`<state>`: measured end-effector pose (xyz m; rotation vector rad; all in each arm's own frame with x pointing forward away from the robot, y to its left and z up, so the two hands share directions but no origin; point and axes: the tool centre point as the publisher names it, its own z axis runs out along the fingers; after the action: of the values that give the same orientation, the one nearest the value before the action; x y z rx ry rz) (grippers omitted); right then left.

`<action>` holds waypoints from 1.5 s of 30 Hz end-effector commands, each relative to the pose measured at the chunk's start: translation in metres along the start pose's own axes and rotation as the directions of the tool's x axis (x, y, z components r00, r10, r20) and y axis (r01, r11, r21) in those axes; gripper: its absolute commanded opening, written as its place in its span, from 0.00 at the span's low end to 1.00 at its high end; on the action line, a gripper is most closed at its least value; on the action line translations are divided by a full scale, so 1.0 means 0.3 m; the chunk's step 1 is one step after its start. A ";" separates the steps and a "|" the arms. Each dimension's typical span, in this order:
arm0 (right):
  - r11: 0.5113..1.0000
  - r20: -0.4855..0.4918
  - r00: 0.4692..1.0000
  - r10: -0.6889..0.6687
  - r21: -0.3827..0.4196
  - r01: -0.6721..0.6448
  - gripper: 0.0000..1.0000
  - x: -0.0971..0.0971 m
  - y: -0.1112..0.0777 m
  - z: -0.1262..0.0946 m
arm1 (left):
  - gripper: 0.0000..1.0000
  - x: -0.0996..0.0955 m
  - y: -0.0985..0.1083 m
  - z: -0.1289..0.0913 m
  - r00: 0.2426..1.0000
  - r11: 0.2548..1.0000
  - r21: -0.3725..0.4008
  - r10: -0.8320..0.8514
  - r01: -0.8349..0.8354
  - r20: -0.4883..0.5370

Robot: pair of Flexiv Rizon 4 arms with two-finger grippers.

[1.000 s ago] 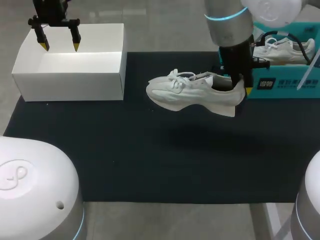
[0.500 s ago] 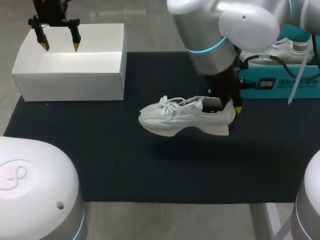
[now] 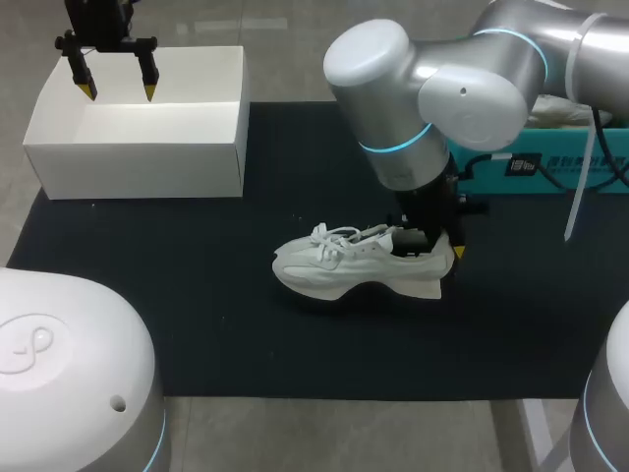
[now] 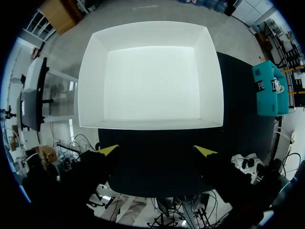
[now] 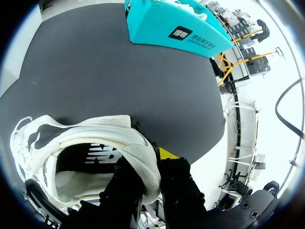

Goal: Take the shoe out of the shoebox, open the shoe tongue, remove and reinsert the insole, then place the shoe into the shoebox

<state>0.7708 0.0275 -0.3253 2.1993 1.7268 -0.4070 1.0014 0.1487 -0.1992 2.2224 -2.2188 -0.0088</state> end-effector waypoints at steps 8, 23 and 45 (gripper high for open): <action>0.999 -0.018 0.999 -0.028 0.023 0.028 0.00 0.043 0.015 0.121 | 1.00 -0.002 0.002 0.002 1.000 1.000 0.002 0.001 -0.001 -0.002; 0.996 -0.028 1.000 -0.008 0.085 0.011 1.00 0.022 -0.006 0.185 | 1.00 -0.002 0.002 0.002 1.000 1.000 0.002 0.001 -0.001 -0.002; 0.876 -0.382 0.815 -0.436 -0.388 0.287 1.00 -0.241 0.075 -0.199 | 1.00 -0.002 0.002 0.002 1.000 1.000 0.002 0.001 -0.001 -0.002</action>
<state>0.7893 0.0215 -0.2649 1.9805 2.0344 -0.1186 1.0015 0.1486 -0.1992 2.2224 -2.2189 -0.0088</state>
